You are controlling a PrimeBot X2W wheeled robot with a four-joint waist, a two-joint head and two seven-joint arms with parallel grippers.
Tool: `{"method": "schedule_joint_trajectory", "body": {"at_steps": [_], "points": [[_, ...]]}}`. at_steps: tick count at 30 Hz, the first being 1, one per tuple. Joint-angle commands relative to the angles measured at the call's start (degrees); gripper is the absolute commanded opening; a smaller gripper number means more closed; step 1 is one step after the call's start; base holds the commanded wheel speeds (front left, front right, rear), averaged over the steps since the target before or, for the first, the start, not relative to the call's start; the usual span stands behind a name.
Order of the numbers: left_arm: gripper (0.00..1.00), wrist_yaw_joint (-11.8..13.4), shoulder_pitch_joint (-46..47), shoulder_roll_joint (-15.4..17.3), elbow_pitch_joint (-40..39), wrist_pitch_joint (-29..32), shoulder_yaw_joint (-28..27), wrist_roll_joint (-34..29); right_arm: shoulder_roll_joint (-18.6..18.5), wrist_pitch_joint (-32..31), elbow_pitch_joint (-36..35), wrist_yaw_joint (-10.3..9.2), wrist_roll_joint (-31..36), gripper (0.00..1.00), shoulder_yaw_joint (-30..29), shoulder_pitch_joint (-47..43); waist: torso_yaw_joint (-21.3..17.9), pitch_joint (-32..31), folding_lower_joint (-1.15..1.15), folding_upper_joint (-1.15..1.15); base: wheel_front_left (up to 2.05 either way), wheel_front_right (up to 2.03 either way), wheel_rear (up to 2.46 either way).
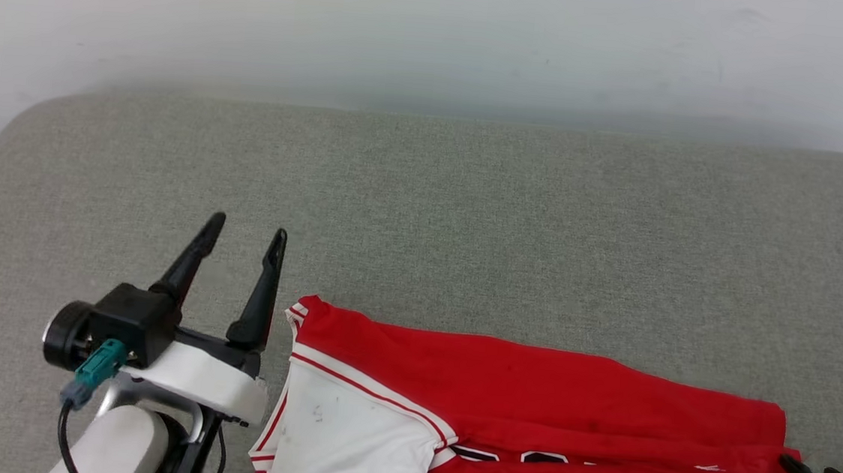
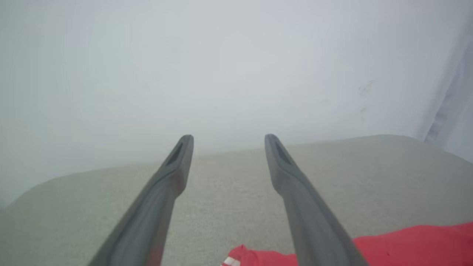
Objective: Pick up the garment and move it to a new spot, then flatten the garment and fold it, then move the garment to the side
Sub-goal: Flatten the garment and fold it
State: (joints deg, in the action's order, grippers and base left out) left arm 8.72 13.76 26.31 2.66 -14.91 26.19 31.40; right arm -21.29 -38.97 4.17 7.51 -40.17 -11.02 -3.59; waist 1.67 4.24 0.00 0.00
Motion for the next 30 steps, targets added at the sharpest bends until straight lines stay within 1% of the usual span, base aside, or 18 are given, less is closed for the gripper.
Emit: {"method": "schedule_joint_trajectory", "body": {"at_steps": [1,5,7,11,16,21,24,30], "points": [[1.00,-0.1,-0.9,-0.7,-0.8,-0.3,-1.1,-1.8,0.8,-0.5,0.3,-0.05,0.5,1.00,-0.9,0.5,0.3,0.4,0.00,0.00,0.00,0.00,0.00],[1.00,-2.2,-3.4,-4.5,-5.7,-0.3,-8.0,-11.3,3.9,-2.4,1.3,-0.05,2.3,1.00,-4.7,2.5,0.6,1.9,0.00,0.00,0.00,0.00,0.00],[1.00,-3.7,-4.5,-6.3,-7.4,-0.3,-11.0,-14.8,5.1,-3.3,2.2,-0.05,3.1,1.00,-6.1,3.2,0.9,2.6,0.00,0.00,0.00,0.00,0.00],[1.00,-7.0,-6.8,-9.7,-8.6,-0.3,-15.2,-19.0,7.5,-3.8,4.7,-0.05,4.0,1.00,-9.3,5.3,1.5,3.9,0.00,0.00,0.00,0.00,0.00],[1.00,-11.3,-7.6,-13.2,-7.9,-0.3,-18.7,-21.8,9.6,-4.3,8.1,-0.05,4.8,1.00,-11.5,6.4,2.7,4.8,0.00,0.00,0.00,0.00,0.00],[1.00,-13.9,-7.3,-15.7,-7.8,-0.3,-21.4,-23.7,11.1,-4.5,11.3,-0.05,5.5,1.00,-11.7,7.1,3.4,5.4,0.00,0.00,0.00,0.00,0.00],[1.00,-14.7,-7.1,-16.6,-7.8,-0.3,-22.4,-24.4,11.5,-4.7,13.2,-0.05,5.8,1.00,-11.0,7.7,3.6,5.7,0.00,0.00,0.00,0.00,0.00],[1.00,-15.7,-7.0,-17.6,-7.4,-0.3,-23.4,-25.3,13.2,-6.2,14.6,0.05,3.5,1.00,-6.5,8.5,3.6,5.8,0.00,0.00,0.00,0.00,0.00]]}}
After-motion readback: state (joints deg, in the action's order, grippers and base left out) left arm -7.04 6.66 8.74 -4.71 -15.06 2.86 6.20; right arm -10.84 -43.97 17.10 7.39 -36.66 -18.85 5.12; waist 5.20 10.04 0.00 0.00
